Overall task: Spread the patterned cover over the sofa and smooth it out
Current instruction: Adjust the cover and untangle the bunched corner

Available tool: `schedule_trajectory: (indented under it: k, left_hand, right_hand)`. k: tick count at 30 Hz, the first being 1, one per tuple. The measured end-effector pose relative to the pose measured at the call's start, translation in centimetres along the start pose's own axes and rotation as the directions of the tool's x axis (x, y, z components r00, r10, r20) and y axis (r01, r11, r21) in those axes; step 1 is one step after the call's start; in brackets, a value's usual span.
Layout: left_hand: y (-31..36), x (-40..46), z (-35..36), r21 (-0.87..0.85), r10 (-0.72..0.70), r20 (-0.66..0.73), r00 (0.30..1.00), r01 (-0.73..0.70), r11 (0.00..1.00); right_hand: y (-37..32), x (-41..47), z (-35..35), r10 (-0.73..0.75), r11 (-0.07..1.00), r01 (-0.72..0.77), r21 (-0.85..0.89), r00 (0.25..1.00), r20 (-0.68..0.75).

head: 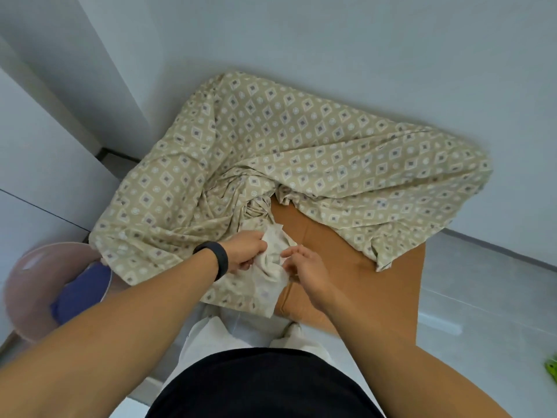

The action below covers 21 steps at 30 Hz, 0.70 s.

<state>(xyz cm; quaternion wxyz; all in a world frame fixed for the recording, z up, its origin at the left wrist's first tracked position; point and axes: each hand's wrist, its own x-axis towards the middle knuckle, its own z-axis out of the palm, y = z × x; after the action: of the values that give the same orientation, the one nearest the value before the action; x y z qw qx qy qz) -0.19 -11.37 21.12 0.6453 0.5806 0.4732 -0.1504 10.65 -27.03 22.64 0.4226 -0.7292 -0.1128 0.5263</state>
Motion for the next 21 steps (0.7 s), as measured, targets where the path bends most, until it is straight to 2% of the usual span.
schedule_trajectory:
  k: [1, 2, 3, 5, 8, 11, 14, 18, 19, 21]
  left_hand:
    - [0.0, -0.4, 0.1, 0.054, 0.066, -0.001, 0.998, -0.066, 0.996]
    - [-0.3, -0.8, 0.5, 0.099, 0.122, 0.038, 0.992, -0.126, 0.987]
    - [-0.6, -1.5, 1.3, 0.120, 0.149, 0.091, 0.985, -0.159, 0.980]
    - [-1.1, -3.0, 2.7, 0.160, 0.162, 0.212, 0.964, -0.198, 0.967]
    - [-2.1, -4.7, 4.4, 0.219, 0.139, 0.299, 0.944, -0.210, 0.953]
    - [-3.3, -5.6, 4.4, 0.264, 0.100, 0.318, 0.943, -0.190, 0.946]
    - [-2.5, -6.6, 4.0, 0.315, 0.132, 0.280, 0.951, -0.221, 0.923]
    - [-0.1, -6.9, 4.1, 0.292, 0.222, 0.282, 0.933, -0.304, 0.907]
    - [0.3, -6.7, 4.0, 0.281, 0.249, 0.277, 0.928, -0.326, 0.903]
    - [0.5, -6.3, 3.8, 0.270, 0.268, 0.264, 0.926, -0.338, 0.902]
  right_hand:
    - [0.7, 0.7, -0.5, 0.088, 0.995, -0.084, 0.059, 0.994, -0.067]
    - [1.3, 1.3, -0.9, 0.199, 0.971, -0.186, 0.148, 0.977, -0.076]
    - [1.9, 1.8, -1.5, 0.299, 0.935, -0.285, 0.213, 0.954, -0.037]
    - [2.3, 2.4, -2.2, 0.394, 0.888, -0.401, 0.224, 0.916, 0.080]
    - [2.4, 3.3, -2.0, 0.386, 0.889, -0.414, 0.197, 0.907, 0.165]
    - [2.4, 3.8, -1.8, 0.377, 0.875, -0.419, 0.241, 0.904, 0.204]
    - [2.4, 3.9, -2.1, 0.384, 0.861, -0.413, 0.297, 0.910, 0.153]
    - [3.2, 4.2, -2.6, 0.482, 0.866, -0.494, 0.075, 0.866, 0.133]
    - [3.4, 4.3, -2.5, 0.494, 0.860, -0.505, 0.070, 0.859, 0.134]
    - [3.4, 4.2, -2.2, 0.481, 0.853, -0.492, 0.174, 0.870, 0.104]
